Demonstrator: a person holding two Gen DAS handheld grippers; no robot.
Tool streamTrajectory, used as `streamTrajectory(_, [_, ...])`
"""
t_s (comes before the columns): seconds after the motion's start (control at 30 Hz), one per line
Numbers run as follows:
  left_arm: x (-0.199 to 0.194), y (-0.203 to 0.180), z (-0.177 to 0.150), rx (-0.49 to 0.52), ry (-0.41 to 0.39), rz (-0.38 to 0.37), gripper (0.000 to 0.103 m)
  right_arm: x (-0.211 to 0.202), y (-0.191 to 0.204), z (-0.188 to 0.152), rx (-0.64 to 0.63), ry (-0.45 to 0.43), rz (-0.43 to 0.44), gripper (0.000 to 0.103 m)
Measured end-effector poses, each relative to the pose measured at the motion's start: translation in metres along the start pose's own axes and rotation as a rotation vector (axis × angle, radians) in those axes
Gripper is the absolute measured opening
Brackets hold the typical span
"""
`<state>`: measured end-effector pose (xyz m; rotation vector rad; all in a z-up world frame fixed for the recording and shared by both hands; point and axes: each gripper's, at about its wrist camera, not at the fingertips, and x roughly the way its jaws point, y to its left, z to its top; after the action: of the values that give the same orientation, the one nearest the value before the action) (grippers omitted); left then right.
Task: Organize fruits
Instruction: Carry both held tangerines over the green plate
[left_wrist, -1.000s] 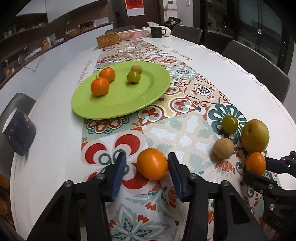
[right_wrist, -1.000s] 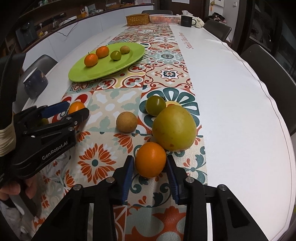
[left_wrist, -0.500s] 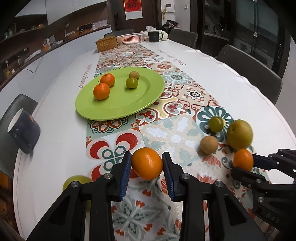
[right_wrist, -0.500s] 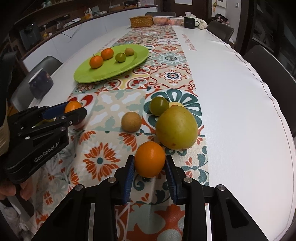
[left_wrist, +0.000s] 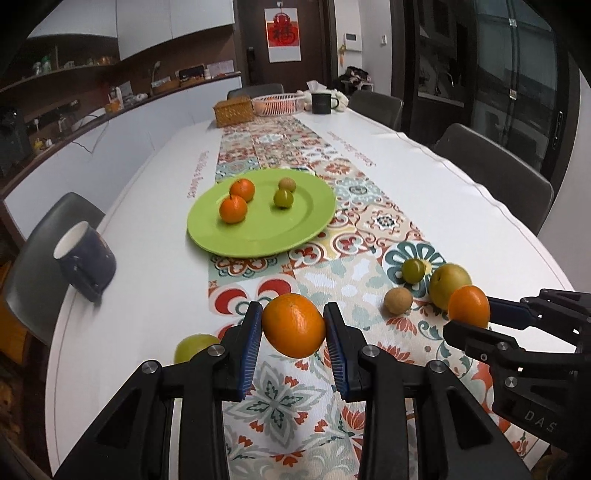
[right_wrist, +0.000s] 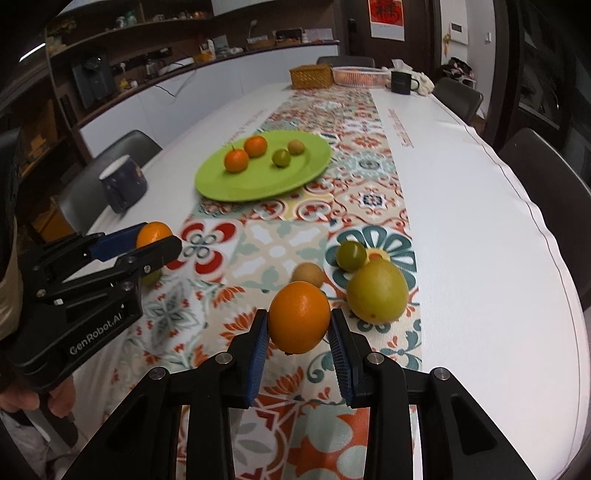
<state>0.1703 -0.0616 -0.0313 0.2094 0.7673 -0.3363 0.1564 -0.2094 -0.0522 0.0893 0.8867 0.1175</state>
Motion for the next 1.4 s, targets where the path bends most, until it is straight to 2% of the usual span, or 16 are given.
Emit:
streamTrajectory(0.43, [-0.028, 0.01, 0.035, -0.009, -0.093, 0.015, 0.034, -0.028, 0.008, 0.05, -0.04, -0.145, 0.045, 0.034])
streamTrajectory(0.7, [-0.026, 0.026, 0.063, -0.013, -0.112, 0.015, 0.034, -0.024, 0.014, 0.088, -0.058, -0.18, 0.075, 0.034])
streamTrajectory(1.0, [-0.003, 0.043, 0.085, 0.001, -0.087, 0.025, 0.034, 0.003, 0.023, 0.128, -0.109, -0.154, 0.078, 0.034])
streamTrajectory(1.27, [0.033, 0.059, 0.099, -0.002, -0.048, -0.045, 0.034, 0.042, 0.024, 0.155, -0.127, -0.08, 0.087, 0.034])
streamTrajectory(1.4, [0.056, 0.064, 0.103, 0.009, -0.017, -0.046, 0.034, 0.061, 0.024, 0.162, -0.132, -0.045, 0.1, 0.034])
